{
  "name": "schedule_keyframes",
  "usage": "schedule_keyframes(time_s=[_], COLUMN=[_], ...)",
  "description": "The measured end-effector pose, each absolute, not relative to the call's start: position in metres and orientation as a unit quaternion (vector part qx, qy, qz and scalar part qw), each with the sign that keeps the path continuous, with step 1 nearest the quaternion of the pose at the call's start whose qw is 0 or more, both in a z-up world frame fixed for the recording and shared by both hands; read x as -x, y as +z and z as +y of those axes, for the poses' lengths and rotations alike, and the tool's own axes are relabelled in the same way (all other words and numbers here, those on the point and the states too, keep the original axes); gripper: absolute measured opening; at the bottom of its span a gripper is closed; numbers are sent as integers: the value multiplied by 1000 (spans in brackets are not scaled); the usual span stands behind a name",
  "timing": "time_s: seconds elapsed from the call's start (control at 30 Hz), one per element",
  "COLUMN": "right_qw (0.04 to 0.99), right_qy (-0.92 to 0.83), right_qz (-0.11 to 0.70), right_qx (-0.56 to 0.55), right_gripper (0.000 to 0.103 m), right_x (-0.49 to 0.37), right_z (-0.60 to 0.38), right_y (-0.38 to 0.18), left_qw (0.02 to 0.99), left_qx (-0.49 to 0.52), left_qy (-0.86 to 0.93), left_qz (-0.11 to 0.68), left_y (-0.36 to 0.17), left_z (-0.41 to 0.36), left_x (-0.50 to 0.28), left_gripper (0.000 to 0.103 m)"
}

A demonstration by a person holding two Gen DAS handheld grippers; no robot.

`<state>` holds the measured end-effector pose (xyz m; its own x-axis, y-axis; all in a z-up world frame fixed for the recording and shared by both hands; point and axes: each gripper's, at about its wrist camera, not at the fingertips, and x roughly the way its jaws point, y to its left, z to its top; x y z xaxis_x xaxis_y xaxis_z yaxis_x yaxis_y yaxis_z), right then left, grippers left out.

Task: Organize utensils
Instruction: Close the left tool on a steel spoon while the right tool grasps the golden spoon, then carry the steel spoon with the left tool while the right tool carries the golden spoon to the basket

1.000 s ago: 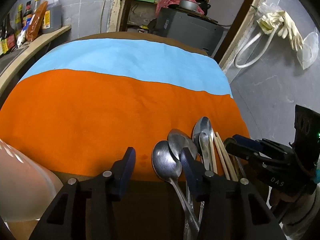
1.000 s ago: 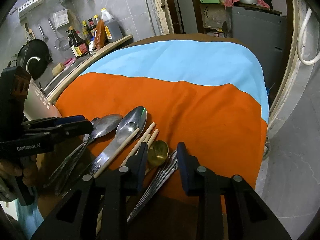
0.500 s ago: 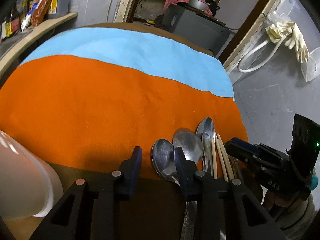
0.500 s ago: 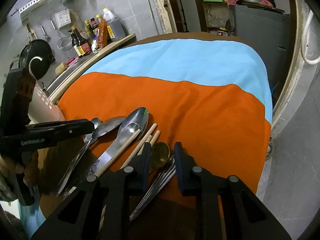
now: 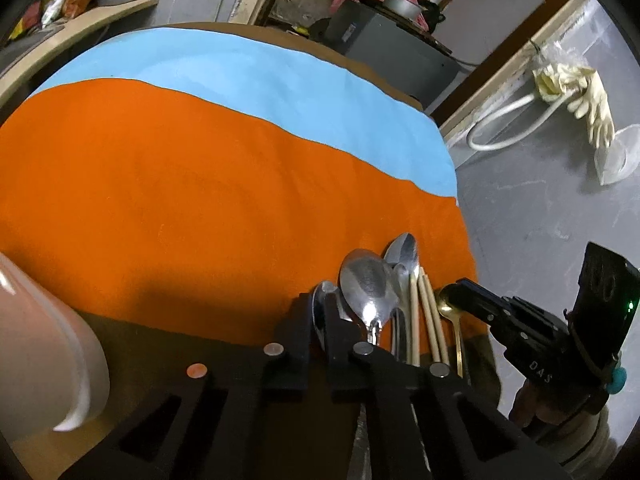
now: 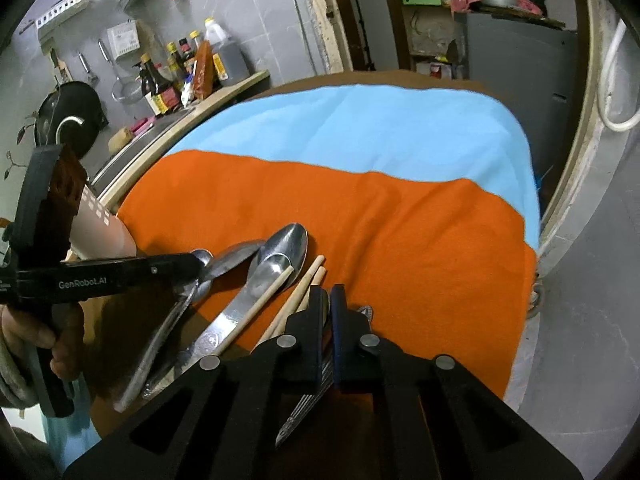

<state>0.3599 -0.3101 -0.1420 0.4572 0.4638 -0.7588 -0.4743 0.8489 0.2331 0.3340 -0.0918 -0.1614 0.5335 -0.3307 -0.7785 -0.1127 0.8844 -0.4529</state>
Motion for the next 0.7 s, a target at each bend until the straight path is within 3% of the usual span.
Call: schedule_keyframes(time_s=[0.3,0.7], right_qw=[903,965], right_qy=[203,74], right_qz=[378,246], right_qx=[5,58], right_gripper=[3,3], right_x=[-319,-250], right_z=[-320,-293], right_y=[-93,9], left_qw=[881,939], left_qx=[175,136], left_qy=[-71,-79], left_qz=[434,306], left_y=[-121,-33], left_z=[-105,-81], left_x=[-302,-248], left_gripper=[2,2])
